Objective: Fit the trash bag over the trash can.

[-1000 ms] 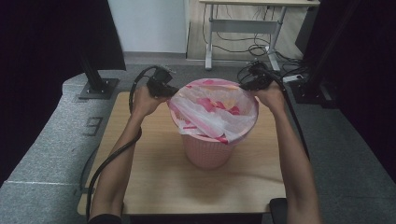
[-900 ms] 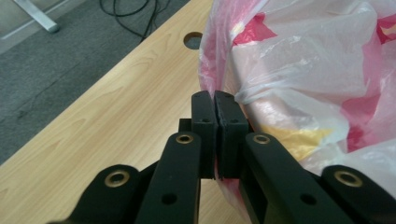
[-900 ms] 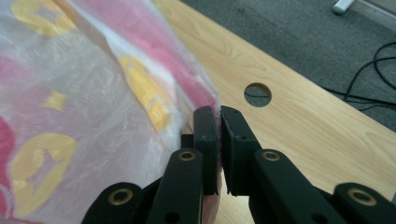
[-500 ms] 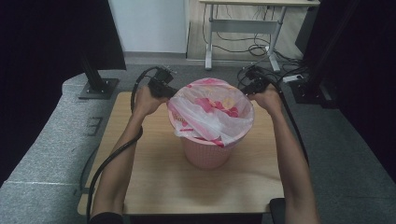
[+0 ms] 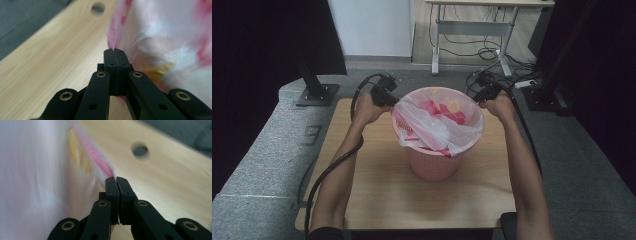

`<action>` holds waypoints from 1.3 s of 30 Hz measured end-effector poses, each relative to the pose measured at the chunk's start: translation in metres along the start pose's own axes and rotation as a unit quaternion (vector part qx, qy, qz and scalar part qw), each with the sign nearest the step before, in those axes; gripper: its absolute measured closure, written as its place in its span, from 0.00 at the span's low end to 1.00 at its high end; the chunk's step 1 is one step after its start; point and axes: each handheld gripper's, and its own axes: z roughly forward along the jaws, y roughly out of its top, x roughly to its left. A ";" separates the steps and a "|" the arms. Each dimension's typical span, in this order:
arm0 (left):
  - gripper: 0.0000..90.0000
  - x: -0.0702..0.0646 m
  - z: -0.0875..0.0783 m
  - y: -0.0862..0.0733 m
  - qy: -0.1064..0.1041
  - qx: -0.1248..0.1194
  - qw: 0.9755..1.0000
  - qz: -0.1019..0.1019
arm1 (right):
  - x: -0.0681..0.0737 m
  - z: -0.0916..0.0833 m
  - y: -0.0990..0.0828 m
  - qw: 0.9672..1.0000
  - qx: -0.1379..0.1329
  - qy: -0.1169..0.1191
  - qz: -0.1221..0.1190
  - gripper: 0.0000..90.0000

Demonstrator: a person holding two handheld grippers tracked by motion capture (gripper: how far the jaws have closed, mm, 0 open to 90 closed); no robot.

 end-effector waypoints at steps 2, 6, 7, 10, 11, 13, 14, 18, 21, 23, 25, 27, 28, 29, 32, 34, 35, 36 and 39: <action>1.00 -0.001 0.001 -0.005 -0.002 -0.010 1.000 0.003 | -0.003 0.007 -0.007 1.000 -0.010 0.020 0.001 0.97; 0.99 0.000 -0.001 -0.014 -0.013 -0.027 1.000 0.009 | -0.003 0.018 -0.017 0.999 -0.019 0.041 -0.002 0.96; 0.98 0.000 -0.002 -0.016 -0.017 -0.031 0.999 0.008 | -0.003 0.018 -0.019 0.999 -0.023 0.048 -0.001 0.94; 0.79 0.002 -0.009 -0.025 -0.018 -0.047 0.999 0.005 | -0.004 0.010 -0.022 0.999 -0.035 0.038 -0.005 0.77; 0.73 0.003 -0.013 -0.026 -0.017 -0.056 0.998 0.000 | -0.004 0.007 -0.023 0.999 -0.041 0.034 -0.004 0.73; 0.62 0.005 -0.026 -0.030 -0.010 -0.075 0.997 -0.004 | -0.006 -0.002 -0.025 0.998 -0.056 0.037 0.000 0.62; 0.55 0.005 -0.030 -0.031 -0.005 -0.077 0.997 -0.002 | -0.006 -0.008 -0.027 0.997 -0.063 0.036 -0.001 0.57; 0.46 0.003 -0.053 -0.032 0.020 -0.073 0.997 0.006 | -0.005 -0.028 -0.031 0.997 -0.071 0.019 -0.017 0.50; 0.42 0.002 -0.070 -0.035 0.026 -0.079 0.997 0.008 | -0.003 -0.047 -0.035 0.996 -0.082 0.011 -0.020 0.47; 0.40 -0.001 -0.081 -0.039 0.022 -0.086 0.996 0.009 | 0.001 -0.058 -0.038 0.995 -0.092 0.011 -0.025 0.45; 0.38 -0.008 -0.091 -0.042 0.017 -0.090 0.996 0.015 | 0.008 -0.071 -0.040 0.994 -0.101 0.011 -0.036 0.43; 0.36 -0.018 -0.101 -0.046 0.009 -0.095 0.995 0.028 | 0.015 -0.079 -0.043 0.993 -0.107 0.014 -0.049 0.43; 0.36 -0.024 -0.105 -0.047 0.005 -0.097 0.995 0.034 | 0.020 -0.083 -0.044 0.992 -0.111 0.018 -0.055 0.42; 0.35 -0.031 -0.110 -0.049 0.001 -0.098 0.994 0.041 | 0.025 -0.087 -0.045 0.991 -0.113 0.023 -0.060 0.42; 0.34 -0.045 -0.117 -0.053 -0.005 -0.096 0.994 0.055 | 0.041 -0.096 -0.048 0.989 -0.117 0.035 -0.080 0.41; 0.33 -0.055 -0.121 -0.056 -0.008 -0.092 0.994 0.065 | 0.053 -0.098 -0.050 0.987 -0.119 0.047 -0.095 0.40; 0.33 -0.062 -0.122 -0.058 -0.013 -0.094 0.993 0.073 | 0.057 -0.099 -0.050 0.986 -0.119 0.052 -0.100 0.40; 0.33 -0.065 -0.123 -0.059 -0.016 -0.095 0.992 0.076 | 0.067 -0.098 -0.051 0.985 -0.119 0.059 -0.111 0.39; 0.32 -0.078 -0.123 -0.060 -0.026 -0.098 0.990 0.094 | 0.086 -0.095 -0.052 0.982 -0.113 0.074 -0.132 0.37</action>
